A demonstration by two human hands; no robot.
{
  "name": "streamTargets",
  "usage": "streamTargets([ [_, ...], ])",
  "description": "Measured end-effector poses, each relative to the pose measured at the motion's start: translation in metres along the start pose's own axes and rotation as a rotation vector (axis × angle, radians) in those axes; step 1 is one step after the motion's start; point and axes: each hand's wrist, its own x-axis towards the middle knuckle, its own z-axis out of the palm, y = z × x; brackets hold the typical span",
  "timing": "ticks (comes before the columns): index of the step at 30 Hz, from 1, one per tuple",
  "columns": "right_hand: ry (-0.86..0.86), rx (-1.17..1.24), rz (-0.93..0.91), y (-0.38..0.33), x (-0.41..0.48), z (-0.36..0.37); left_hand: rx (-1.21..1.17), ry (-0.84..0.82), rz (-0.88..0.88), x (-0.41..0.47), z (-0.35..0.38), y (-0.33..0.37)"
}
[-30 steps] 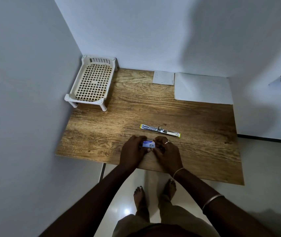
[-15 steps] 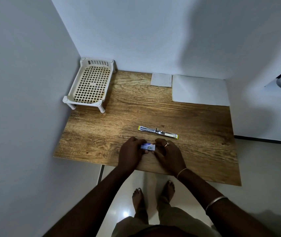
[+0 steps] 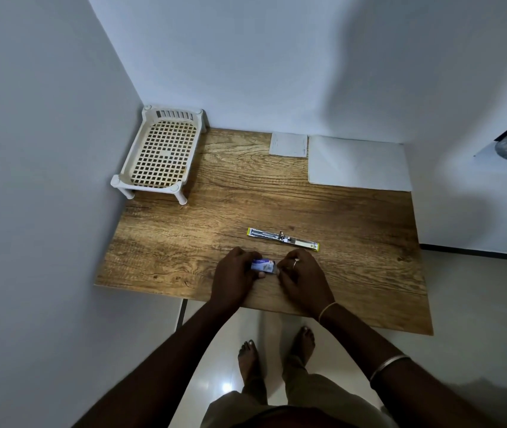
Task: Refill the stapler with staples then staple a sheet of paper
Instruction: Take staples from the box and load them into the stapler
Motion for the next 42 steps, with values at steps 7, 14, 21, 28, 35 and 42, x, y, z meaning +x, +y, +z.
streamTargets([
  [7, 0.005, 0.033, 0.074, -0.003, 0.001, 0.003, 0.025, -0.018, 0.087, 0.002, -0.005, 0.005],
  [14, 0.033, 0.131, 0.117, -0.007, 0.002, -0.001, 0.035, -0.02, 0.167, 0.005, -0.017, 0.014],
  [21, 0.053, 0.368, 0.289, -0.011, 0.003, -0.003, 0.006, -0.004, 0.235, 0.008, -0.035, 0.022],
  [28, 0.046, 0.5, 0.347, -0.012, 0.006, -0.002, 0.027, 0.016, 0.28, 0.011, -0.042, 0.026],
  [35, 0.101, 0.608, 0.351, -0.023, 0.008, -0.011, -0.134, 0.081, 0.235, 0.011, -0.05, 0.031],
  [42, 0.208, 1.098, 0.336, -0.059, 0.031, -0.051, -0.67, 0.052, 0.11, 0.023, -0.093, 0.055],
])
